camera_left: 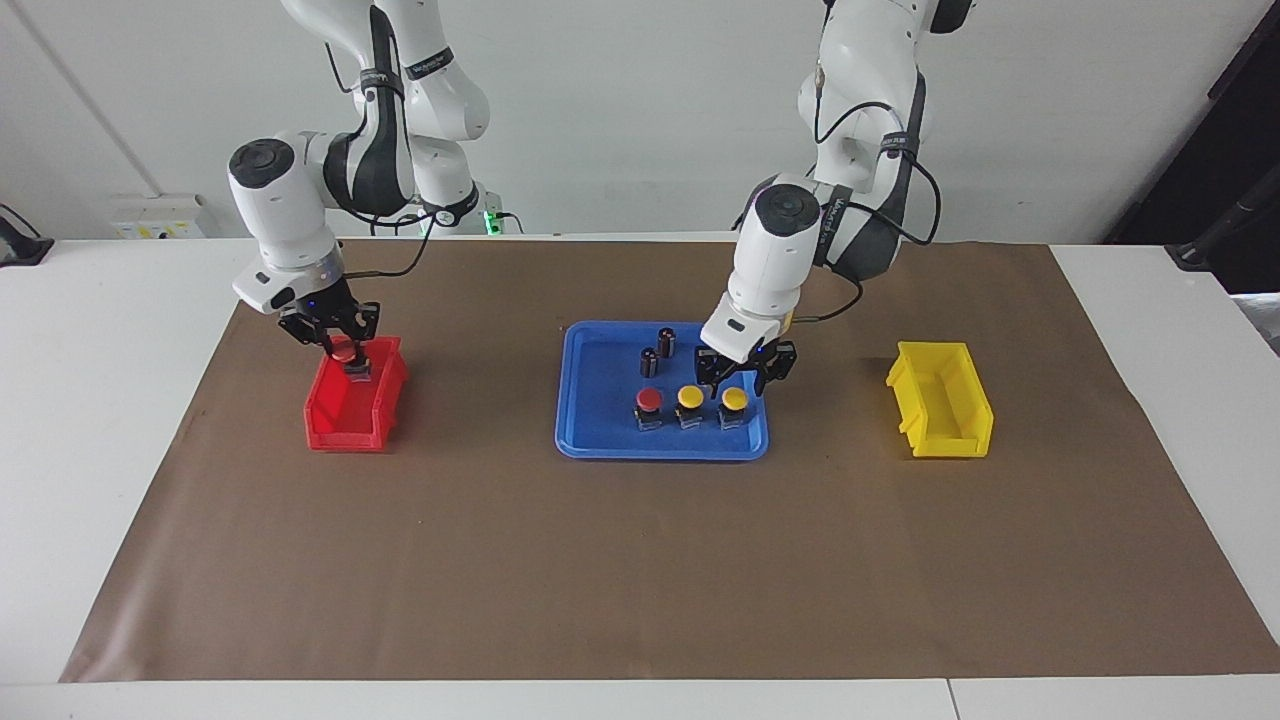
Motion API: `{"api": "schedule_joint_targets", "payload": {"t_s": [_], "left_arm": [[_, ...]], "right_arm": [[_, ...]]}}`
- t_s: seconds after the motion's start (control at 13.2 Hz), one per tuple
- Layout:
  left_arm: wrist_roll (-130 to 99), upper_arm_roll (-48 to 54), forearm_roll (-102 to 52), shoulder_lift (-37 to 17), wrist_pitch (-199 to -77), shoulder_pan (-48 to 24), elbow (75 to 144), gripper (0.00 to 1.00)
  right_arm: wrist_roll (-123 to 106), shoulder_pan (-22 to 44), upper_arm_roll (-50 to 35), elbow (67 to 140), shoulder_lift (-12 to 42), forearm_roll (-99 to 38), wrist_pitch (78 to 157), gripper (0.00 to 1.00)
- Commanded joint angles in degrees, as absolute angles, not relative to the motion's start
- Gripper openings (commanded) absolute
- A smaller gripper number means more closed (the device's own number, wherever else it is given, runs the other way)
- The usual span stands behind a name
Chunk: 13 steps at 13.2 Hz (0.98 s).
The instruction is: Sort red and yellow buttons by color
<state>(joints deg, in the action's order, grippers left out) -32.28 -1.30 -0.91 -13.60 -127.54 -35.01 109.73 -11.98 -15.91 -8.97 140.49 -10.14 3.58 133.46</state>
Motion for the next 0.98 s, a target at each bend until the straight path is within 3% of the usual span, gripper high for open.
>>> {"api": "schedule_joint_targets", "payload": {"t_s": [0.0,0.15,0.3,0.38,0.45,0.68,0.91], "left_arm": [[-31.11,-1.41,-1.76,-14.5,-130.25,-34.98,111.09,0.72],[-31.11,-1.41,-1.76,-14.5,-130.17,-34.89,111.09,0.65],[-31.37,-1.32,-1.76,-14.5,-130.17,-34.89,111.09,0.22],[-31.55,-1.32,-1.76,-14.5,-130.08,-34.89,111.09,0.08],[-31.81,-1.32,-1.76,-14.5,-129.12,-34.89,110.57,0.02],[-31.12,-1.75,-1.93,-13.54,-118.44,-34.63,104.44,0.01],[-18.34,-1.93,-2.02,-9.42,-106.47,-27.89,100.55,0.02]], "right_arm": [[-12.83,-15.82,-9.14,142.12,-9.5,2.64,136.74,0.16],[-13.01,-15.91,-9.14,143.08,-9.4,2.64,138.78,0.17],[-12.83,-15.82,-9.14,144.22,-9.49,2.64,140.09,0.17],[-12.75,-15.73,-9.14,144.75,-9.58,2.64,140.79,0.17],[-12.74,-15.73,-9.14,144.84,-9.67,2.64,140.89,0.18],[-13.09,-15.73,-9.23,144.58,-9.58,2.72,140.63,0.48],[-13.45,-15.73,-9.23,140.73,-8.62,2.72,136.78,0.57]]}}
